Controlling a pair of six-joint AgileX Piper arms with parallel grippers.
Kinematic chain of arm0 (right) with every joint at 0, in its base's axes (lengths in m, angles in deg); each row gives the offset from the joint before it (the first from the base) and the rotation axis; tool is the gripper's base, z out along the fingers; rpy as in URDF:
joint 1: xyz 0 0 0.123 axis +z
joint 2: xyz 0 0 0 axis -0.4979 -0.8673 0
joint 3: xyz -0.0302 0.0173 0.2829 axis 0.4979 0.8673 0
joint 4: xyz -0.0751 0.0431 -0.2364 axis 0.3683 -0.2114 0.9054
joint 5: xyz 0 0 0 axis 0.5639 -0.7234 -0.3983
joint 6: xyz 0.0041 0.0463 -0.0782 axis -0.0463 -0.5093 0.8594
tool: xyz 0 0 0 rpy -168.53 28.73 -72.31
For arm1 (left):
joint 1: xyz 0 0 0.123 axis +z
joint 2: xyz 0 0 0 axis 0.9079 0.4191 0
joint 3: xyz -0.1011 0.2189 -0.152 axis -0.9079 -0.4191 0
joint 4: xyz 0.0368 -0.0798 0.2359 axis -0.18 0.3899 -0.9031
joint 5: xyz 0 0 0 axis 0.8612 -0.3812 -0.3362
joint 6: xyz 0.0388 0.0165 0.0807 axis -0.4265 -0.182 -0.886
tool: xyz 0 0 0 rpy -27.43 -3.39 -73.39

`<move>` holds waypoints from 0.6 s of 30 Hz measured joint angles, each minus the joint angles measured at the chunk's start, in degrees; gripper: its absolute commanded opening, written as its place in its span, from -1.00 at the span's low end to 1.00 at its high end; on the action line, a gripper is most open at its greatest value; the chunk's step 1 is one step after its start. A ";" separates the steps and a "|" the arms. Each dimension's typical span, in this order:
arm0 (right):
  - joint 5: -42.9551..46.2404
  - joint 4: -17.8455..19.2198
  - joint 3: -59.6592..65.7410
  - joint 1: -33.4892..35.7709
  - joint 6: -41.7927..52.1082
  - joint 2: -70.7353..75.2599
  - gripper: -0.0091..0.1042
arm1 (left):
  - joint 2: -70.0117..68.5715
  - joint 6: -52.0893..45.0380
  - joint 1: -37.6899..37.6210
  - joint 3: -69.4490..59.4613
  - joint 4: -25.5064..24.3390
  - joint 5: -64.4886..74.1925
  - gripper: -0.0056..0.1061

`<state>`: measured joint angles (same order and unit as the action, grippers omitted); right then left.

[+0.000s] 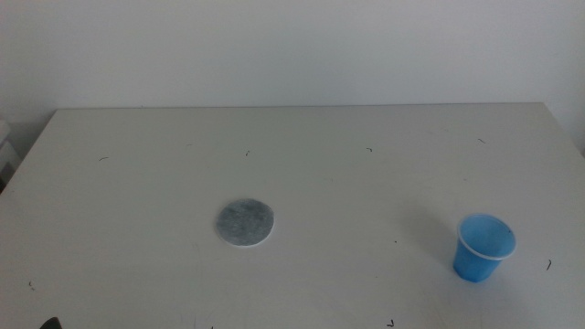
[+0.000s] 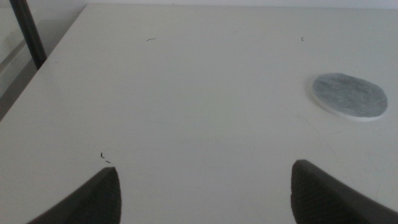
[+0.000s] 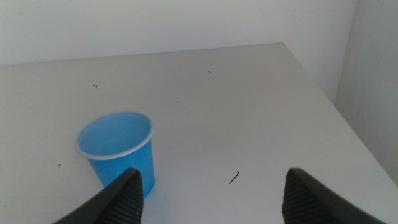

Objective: Place an empty cup on a cup mat.

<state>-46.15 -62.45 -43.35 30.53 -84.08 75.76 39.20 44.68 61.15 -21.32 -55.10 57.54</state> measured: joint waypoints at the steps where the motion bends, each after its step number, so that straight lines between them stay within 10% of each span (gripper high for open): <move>1: -0.54 0.00 -0.10 0.00 0.00 0.00 0.16 | 0.00 0.00 0.00 0.00 0.00 0.00 0.98; 18: -19.49 -0.21 -24.08 0.00 0.00 -8.18 0.16 | 0.00 0.00 0.00 0.00 0.00 0.00 0.98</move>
<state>-65.64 -62.66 -67.43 30.53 -84.08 67.58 39.20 44.68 61.15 -21.32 -55.10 57.54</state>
